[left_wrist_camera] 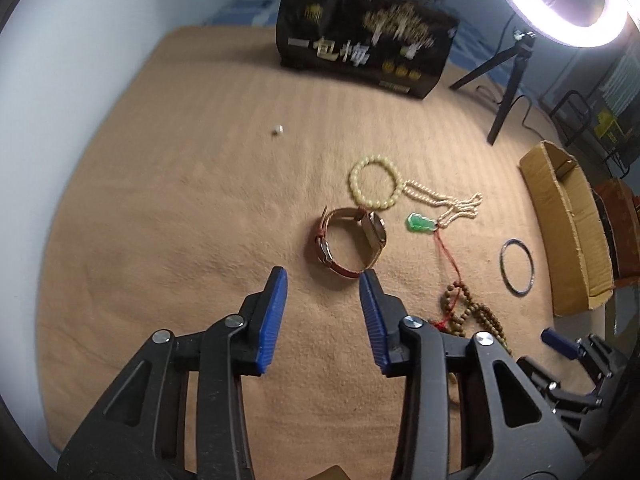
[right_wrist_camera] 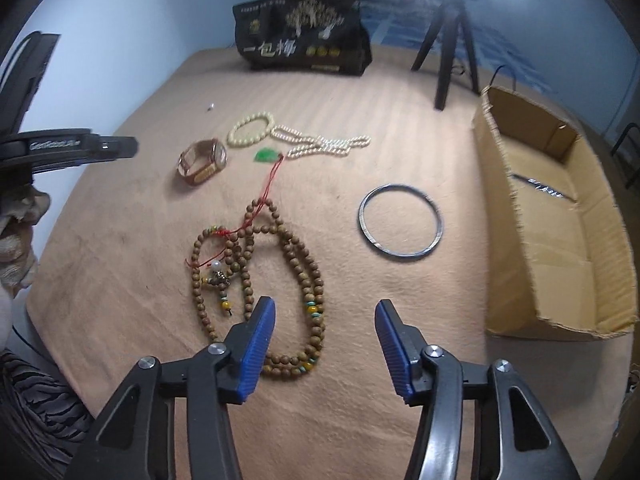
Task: Organize jewelry
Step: 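Grasp the brown-strap watch with the left tool while the right tool grasps the wooden bead strand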
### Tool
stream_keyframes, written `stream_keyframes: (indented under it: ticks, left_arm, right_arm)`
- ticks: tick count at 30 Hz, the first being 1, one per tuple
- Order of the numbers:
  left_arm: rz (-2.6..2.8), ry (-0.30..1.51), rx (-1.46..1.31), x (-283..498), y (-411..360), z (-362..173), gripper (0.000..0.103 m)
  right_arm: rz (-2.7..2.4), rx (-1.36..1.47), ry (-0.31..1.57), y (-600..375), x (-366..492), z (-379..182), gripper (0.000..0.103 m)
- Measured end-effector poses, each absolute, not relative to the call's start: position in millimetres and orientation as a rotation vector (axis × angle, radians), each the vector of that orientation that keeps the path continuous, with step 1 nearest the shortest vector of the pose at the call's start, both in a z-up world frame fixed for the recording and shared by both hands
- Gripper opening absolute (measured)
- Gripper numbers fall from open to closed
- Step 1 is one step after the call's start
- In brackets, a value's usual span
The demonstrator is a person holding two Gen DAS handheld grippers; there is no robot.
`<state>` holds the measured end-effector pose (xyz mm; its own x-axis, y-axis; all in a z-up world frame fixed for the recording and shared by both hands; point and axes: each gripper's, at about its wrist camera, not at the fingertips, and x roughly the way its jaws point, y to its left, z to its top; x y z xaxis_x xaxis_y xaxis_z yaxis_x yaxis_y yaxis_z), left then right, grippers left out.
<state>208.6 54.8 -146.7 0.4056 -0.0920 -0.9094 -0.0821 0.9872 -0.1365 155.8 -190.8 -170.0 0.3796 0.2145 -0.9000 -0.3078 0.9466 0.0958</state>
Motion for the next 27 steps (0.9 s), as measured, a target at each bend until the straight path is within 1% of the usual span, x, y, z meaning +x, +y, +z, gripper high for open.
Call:
stream_keyframes:
  ticks: [1, 3, 6, 8, 12, 17, 22, 25, 27]
  left_arm:
    - [-0.009, 1.166, -0.175, 212, 55, -151, 0.032]
    - [-0.009, 1.183, -0.184, 219, 55, -158, 0.031]
    - [-0.006, 1.204, -0.207, 228, 58, -167, 0.03]
    - [-0.011, 1.217, -0.224, 235, 59, -172, 0.026]
    - [-0.005, 1.24, -0.242, 247, 60, -183, 0.025]
    - [-0.002, 1.271, -0.264, 259, 60, -197, 0.021]
    - [-0.003, 1.295, -0.261, 267, 61, -211, 0.018]
    - [-0.008, 1.299, -0.261, 269, 60, -215, 0.014]
    - [-0.007, 1.3, -0.256, 270, 59, -216, 0.01]
  right_arm:
    - [0.343, -0.093, 1.149, -188, 158, -175, 0.051]
    - [0.345, -0.101, 1.168, -183, 162, -182, 0.048]
    - [0.336, -0.111, 1.181, -181, 167, -188, 0.048]
    - [0.342, -0.101, 1.195, -179, 173, -193, 0.048]
    - [0.336, -0.12, 1.214, -174, 179, -200, 0.047]
    - [0.339, -0.126, 1.229, -171, 184, -206, 0.045]
    - [0.337, -0.146, 1.237, -169, 190, -213, 0.04]
    - [0.339, -0.162, 1.235, -166, 194, -214, 0.031]
    - [0.34, -0.162, 1.234, -164, 195, -215, 0.019]
